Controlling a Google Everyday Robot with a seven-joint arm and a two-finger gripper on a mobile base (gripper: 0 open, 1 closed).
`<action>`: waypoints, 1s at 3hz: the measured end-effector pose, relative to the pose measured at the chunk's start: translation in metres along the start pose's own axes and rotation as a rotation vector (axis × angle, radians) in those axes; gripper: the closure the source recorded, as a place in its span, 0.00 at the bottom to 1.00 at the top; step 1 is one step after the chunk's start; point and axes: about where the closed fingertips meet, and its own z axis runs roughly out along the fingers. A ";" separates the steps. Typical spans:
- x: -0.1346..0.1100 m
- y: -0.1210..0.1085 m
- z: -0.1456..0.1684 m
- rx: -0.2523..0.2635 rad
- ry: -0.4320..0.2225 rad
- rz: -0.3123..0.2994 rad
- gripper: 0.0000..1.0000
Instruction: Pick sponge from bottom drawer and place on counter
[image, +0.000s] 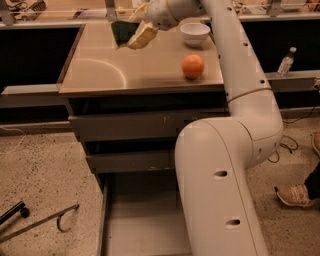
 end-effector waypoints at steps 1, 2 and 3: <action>0.013 -0.003 0.015 0.005 0.065 -0.001 1.00; 0.033 0.001 0.038 -0.009 0.122 0.028 1.00; 0.050 0.013 0.056 -0.050 0.161 0.063 1.00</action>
Offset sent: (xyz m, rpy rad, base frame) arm 0.0450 0.0132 -0.0643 -0.1497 0.0710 -0.1213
